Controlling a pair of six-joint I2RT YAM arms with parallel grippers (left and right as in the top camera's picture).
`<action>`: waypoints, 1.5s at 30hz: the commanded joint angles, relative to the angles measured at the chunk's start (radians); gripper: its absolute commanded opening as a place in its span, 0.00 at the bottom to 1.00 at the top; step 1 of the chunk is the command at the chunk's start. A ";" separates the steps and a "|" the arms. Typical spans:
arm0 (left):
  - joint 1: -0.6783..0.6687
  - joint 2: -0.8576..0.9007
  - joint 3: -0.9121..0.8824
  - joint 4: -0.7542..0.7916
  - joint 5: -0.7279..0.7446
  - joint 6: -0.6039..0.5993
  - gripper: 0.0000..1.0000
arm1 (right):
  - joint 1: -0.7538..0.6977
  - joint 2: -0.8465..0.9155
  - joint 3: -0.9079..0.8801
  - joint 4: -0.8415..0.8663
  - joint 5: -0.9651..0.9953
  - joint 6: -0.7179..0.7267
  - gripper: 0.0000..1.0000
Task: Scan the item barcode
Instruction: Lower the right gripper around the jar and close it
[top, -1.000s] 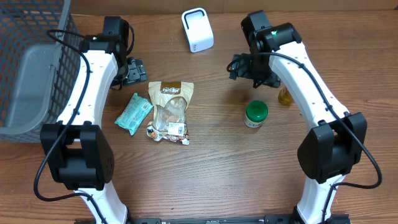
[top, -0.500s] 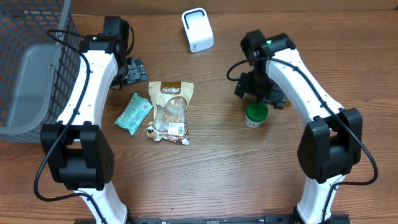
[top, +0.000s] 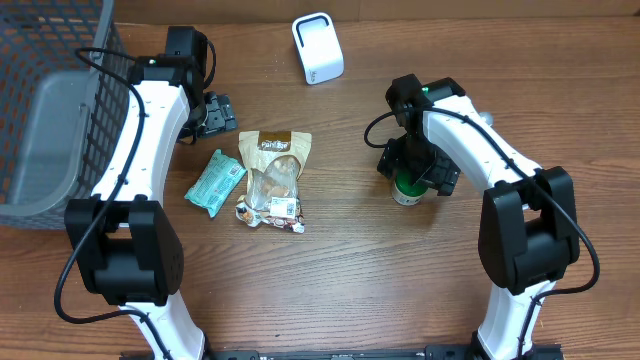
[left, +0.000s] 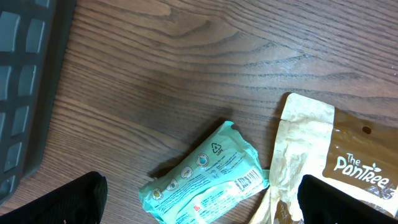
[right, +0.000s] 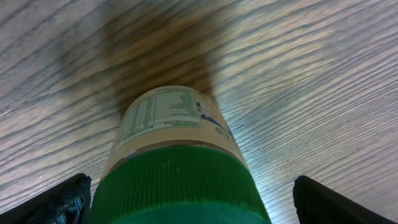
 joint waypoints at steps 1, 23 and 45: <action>-0.001 0.008 0.019 0.000 -0.013 0.015 1.00 | 0.005 -0.022 -0.005 0.017 -0.012 0.006 1.00; -0.001 0.008 0.019 0.000 -0.013 0.015 1.00 | 0.005 -0.022 -0.005 0.045 -0.001 -0.043 0.75; -0.001 0.008 0.019 0.000 -0.013 0.015 1.00 | 0.161 -0.022 -0.005 0.151 -0.004 -0.106 0.67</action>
